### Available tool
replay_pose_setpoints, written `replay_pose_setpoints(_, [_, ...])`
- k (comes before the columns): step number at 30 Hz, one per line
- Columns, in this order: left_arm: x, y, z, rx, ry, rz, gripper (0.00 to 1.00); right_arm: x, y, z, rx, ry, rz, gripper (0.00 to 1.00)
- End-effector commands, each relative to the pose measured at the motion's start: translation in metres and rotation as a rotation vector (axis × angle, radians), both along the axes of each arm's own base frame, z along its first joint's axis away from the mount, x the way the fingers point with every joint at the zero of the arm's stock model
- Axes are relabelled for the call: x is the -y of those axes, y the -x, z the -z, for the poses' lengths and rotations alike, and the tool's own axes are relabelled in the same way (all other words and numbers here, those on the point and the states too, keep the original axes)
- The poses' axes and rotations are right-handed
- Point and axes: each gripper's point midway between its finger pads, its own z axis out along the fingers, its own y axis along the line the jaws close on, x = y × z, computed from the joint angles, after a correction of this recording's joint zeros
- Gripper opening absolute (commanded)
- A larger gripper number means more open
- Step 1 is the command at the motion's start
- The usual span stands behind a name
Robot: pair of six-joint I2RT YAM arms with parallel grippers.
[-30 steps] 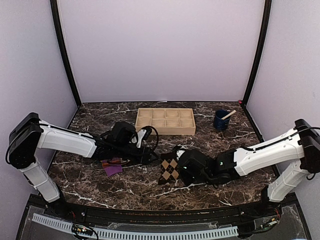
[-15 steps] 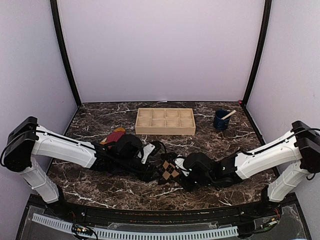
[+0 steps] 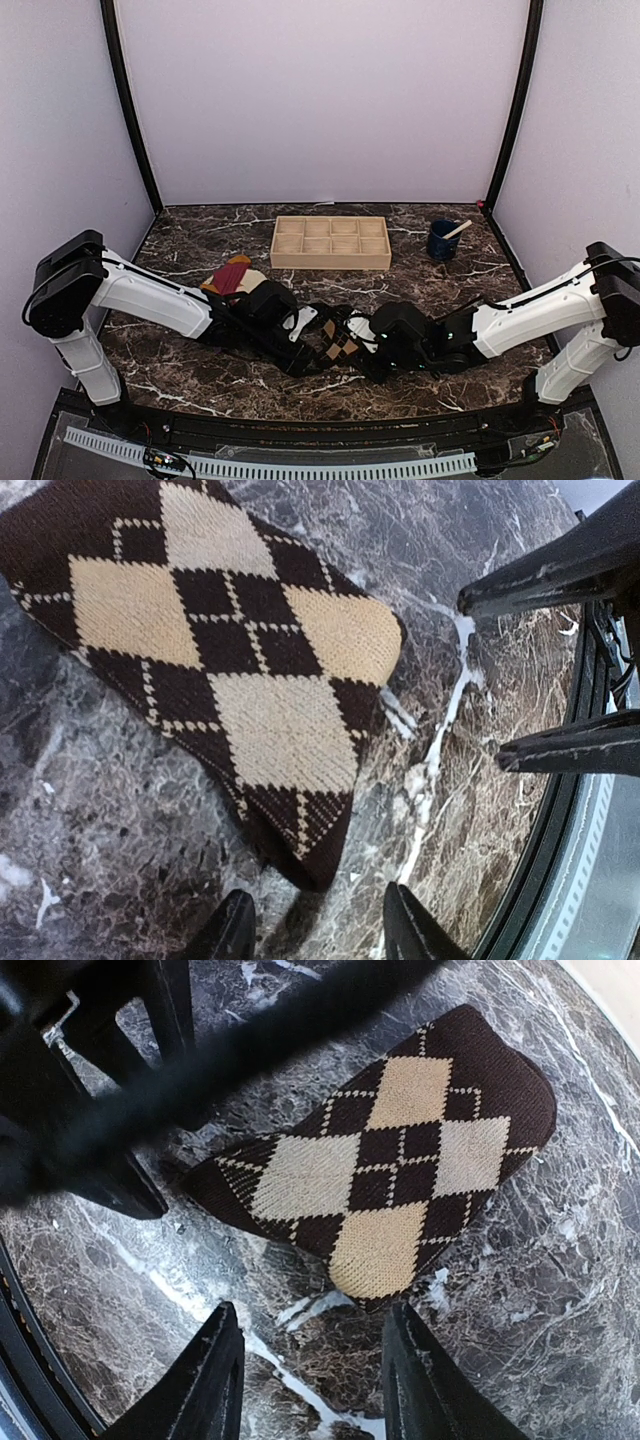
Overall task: Roll the socks
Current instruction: Pick up the sock from the center of the board.
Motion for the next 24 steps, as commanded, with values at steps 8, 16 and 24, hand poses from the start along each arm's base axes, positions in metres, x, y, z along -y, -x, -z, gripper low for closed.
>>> replay_pose_setpoints(8, [0.015,0.010,-0.002,-0.064,0.023,0.061,0.45,-0.002,-0.003,-0.005,0.015,-0.031,-0.027,0.44])
replay_pose_setpoints(16, [0.018,0.009,0.009,-0.087,0.001,0.069,0.43,0.000,-0.003,-0.006,0.020,-0.036,-0.027,0.44])
replay_pose_setpoints(24, [0.012,0.000,0.016,-0.088,-0.034,0.024,0.42,0.002,-0.002,-0.006,0.018,-0.033,-0.032,0.44])
